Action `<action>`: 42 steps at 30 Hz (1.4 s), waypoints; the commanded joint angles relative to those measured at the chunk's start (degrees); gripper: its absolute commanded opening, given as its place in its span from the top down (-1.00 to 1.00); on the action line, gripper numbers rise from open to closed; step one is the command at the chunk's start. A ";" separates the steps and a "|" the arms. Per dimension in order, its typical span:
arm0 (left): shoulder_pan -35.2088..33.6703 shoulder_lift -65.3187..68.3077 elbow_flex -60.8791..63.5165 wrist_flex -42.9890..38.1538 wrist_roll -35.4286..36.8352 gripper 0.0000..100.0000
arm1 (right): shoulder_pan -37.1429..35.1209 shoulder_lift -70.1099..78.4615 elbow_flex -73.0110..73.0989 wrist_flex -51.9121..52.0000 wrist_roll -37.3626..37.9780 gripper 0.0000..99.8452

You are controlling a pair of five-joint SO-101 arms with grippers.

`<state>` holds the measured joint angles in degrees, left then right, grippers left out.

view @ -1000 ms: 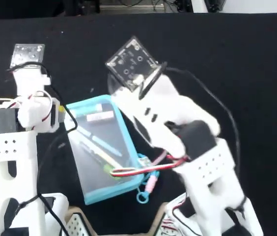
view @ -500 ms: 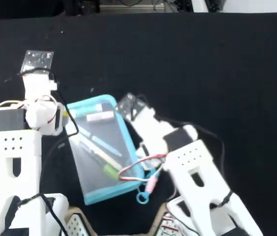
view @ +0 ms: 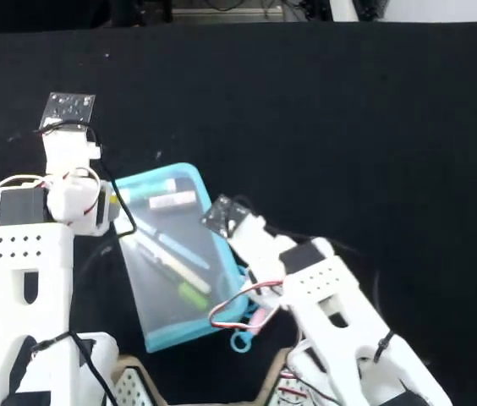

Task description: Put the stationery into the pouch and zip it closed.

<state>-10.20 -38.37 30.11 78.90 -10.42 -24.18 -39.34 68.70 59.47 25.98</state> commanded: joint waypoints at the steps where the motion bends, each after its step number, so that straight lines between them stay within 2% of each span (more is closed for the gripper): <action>1: 0.40 -0.97 -0.75 -0.18 -0.09 0.60 | 1.67 0.04 -3.03 2.29 0.44 0.72; 5: 0.48 -0.88 -0.75 -0.18 -0.09 0.60 | 3.87 0.31 -13.49 12.04 -1.32 0.72; 8: 0.22 -0.88 -0.66 -0.18 -0.09 0.60 | 1.67 0.40 -14.02 14.77 -3.60 0.72; 13: 0.57 -1.32 1.19 -0.62 -0.09 0.60 | -4.57 0.31 -6.11 9.85 -3.96 0.72; 19: 0.57 -1.23 1.45 -0.62 -0.09 0.60 | -5.01 0.40 0.31 2.02 -3.69 0.72; 26: 0.57 -1.32 1.45 -0.53 -0.09 0.60 | -4.75 0.48 2.51 0.70 -3.25 0.73; 28: 0.40 -1.32 1.45 -0.44 -0.09 0.60 | -4.66 0.48 3.03 0.97 -0.44 0.76; 31: 0.31 -1.32 1.45 -0.35 -0.09 0.60 | -4.66 0.48 3.91 0.62 7.38 0.99; 34: 0.31 -1.32 1.45 -0.35 -0.09 0.60 | -0.53 0.40 1.45 0.09 9.67 0.98; 37: 0.31 -1.32 1.45 -0.44 -0.09 0.60 | 7.03 0.40 -4.26 -2.29 9.67 0.98; 42: 0.22 -1.32 1.45 -0.53 -0.09 0.60 | 16.09 0.48 -10.24 -11.43 6.33 0.98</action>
<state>-10.20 -38.37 32.31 78.90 -10.42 -12.57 -39.43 63.60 52.97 33.80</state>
